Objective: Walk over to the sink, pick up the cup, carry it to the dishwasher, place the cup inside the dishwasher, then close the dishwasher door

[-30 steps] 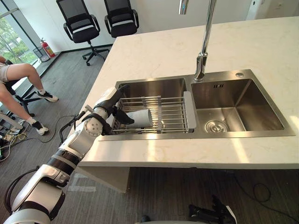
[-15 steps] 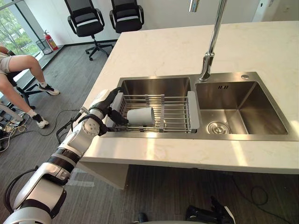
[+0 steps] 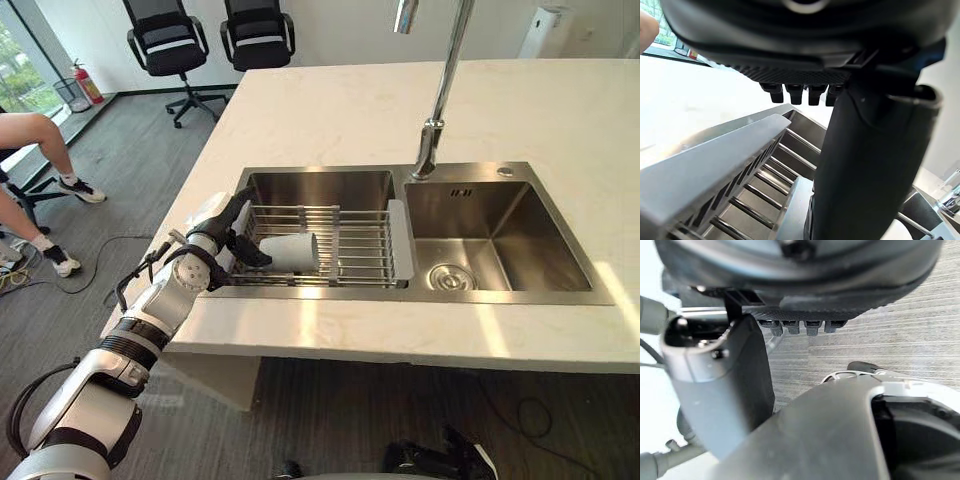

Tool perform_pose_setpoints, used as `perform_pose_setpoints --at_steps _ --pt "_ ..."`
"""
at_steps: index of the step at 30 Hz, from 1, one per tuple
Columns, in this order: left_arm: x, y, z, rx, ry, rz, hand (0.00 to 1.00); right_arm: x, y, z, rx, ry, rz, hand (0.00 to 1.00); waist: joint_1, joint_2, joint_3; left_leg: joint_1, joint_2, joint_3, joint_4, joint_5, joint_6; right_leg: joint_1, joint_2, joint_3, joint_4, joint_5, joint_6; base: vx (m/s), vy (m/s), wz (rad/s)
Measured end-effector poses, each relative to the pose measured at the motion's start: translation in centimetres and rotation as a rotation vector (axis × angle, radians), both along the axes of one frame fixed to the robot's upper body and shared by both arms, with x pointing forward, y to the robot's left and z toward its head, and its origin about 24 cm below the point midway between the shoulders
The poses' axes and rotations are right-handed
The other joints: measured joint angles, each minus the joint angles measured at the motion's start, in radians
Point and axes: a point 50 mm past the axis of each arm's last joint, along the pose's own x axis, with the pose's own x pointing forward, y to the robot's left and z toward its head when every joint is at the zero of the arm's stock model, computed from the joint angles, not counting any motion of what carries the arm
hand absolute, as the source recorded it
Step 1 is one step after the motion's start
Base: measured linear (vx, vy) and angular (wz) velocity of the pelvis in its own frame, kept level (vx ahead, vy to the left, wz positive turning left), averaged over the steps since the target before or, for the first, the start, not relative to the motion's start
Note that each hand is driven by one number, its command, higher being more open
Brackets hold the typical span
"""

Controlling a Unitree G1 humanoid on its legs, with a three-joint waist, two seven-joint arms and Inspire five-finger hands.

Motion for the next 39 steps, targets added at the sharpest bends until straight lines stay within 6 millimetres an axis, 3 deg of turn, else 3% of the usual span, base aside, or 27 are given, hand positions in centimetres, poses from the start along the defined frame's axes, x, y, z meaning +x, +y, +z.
perform_pose_setpoints --at_steps 5,9,14,24,39 --pt "-0.6 2.3 -0.6 -0.040 -0.001 0.077 1.00 0.1 -0.1 -0.4 0.017 0.021 0.009 1.00 -0.004 -0.005 -0.003 0.010 0.014 0.021 -0.001 -0.001 -0.001 -0.003 0.018 0.019 0.001 0.000 -0.013 0.04 -0.020 -0.13" --pt "-2.0 4.1 -2.3 -0.059 0.035 0.136 1.00 -0.4 -0.6 -0.7 0.080 0.011 0.011 1.00 0.008 -0.021 -0.008 0.020 0.021 0.036 -0.001 -0.007 -0.003 -0.002 0.028 0.035 0.001 -0.003 -0.018 0.04 -0.004 -0.12" --pt "-2.4 4.8 -2.5 -0.023 0.033 0.130 1.00 -0.7 -0.8 -0.7 0.159 -0.006 0.028 1.00 0.013 -0.041 -0.006 0.036 0.018 0.033 0.000 -0.011 0.003 0.022 0.025 0.031 0.001 -0.005 -0.019 0.00 0.005 0.01" --pt "-2.2 3.6 -1.4 -0.032 -0.024 0.063 1.00 -1.8 -1.1 -0.6 0.205 -0.028 -0.067 1.00 0.015 -0.043 -0.007 -0.008 -0.012 -0.068 0.007 -0.001 0.027 0.026 -0.018 -0.071 0.031 -0.035 0.004 0.00 0.026 0.31" --pt "-2.1 2.2 -0.8 -0.041 -0.117 0.062 1.00 -1.7 -0.3 -0.1 0.181 -0.080 -0.067 1.00 0.014 -0.039 -0.008 -0.009 -0.016 -0.066 0.016 -0.006 0.034 0.025 -0.027 -0.073 0.048 -0.046 0.007 0.01 0.007 0.02"
